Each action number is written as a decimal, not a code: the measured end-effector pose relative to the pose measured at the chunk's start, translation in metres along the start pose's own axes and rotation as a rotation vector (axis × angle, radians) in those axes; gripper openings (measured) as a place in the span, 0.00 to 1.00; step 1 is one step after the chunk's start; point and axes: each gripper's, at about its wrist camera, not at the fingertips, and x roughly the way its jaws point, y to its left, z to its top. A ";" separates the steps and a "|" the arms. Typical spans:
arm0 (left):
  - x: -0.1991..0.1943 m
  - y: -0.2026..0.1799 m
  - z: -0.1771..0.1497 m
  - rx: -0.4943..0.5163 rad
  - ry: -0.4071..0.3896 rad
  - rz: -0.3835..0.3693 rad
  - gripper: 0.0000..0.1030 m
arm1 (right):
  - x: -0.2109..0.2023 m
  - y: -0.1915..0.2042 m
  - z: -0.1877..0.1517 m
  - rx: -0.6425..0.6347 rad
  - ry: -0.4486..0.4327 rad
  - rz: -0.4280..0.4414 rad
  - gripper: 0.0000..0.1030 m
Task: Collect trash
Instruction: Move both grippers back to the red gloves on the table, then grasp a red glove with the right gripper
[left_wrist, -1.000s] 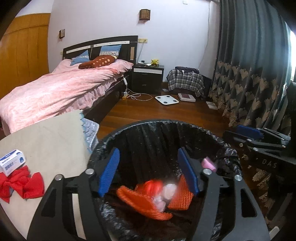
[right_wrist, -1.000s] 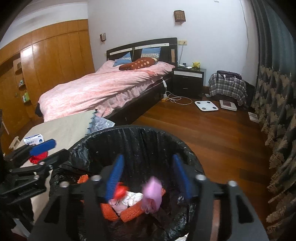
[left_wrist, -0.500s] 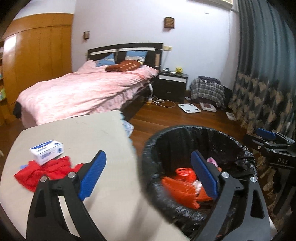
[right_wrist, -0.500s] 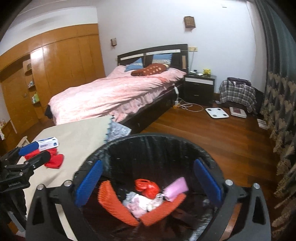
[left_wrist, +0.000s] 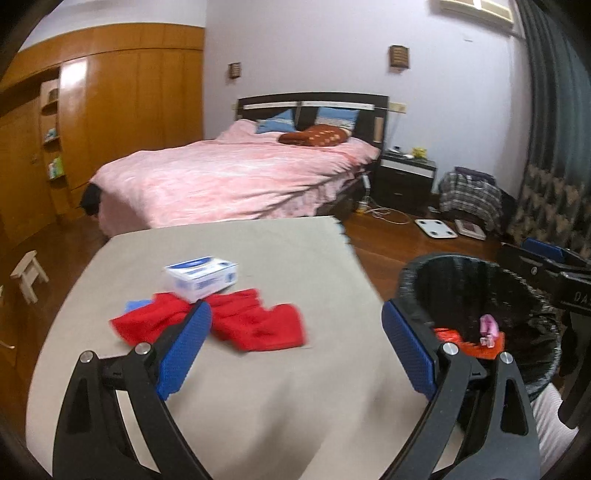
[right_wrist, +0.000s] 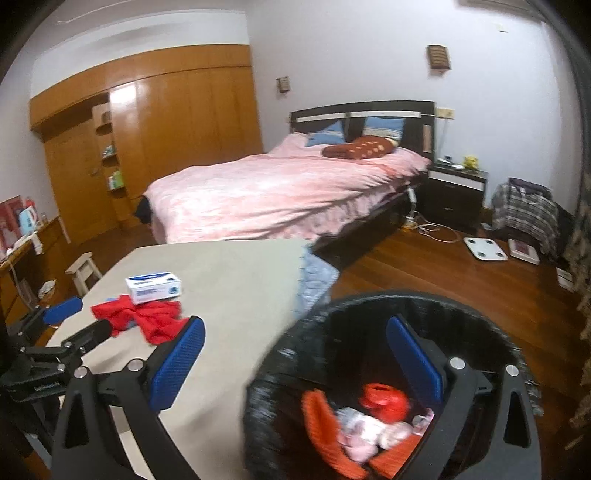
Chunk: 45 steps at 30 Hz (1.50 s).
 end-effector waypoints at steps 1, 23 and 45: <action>-0.001 0.006 -0.001 -0.005 0.000 0.010 0.88 | 0.005 0.010 0.001 -0.011 0.001 0.014 0.94; 0.031 0.122 -0.034 -0.114 0.062 0.208 0.88 | 0.123 0.113 -0.026 -0.099 0.156 0.123 0.94; 0.065 0.165 -0.041 -0.157 0.109 0.213 0.88 | 0.206 0.168 -0.052 -0.195 0.393 0.189 0.62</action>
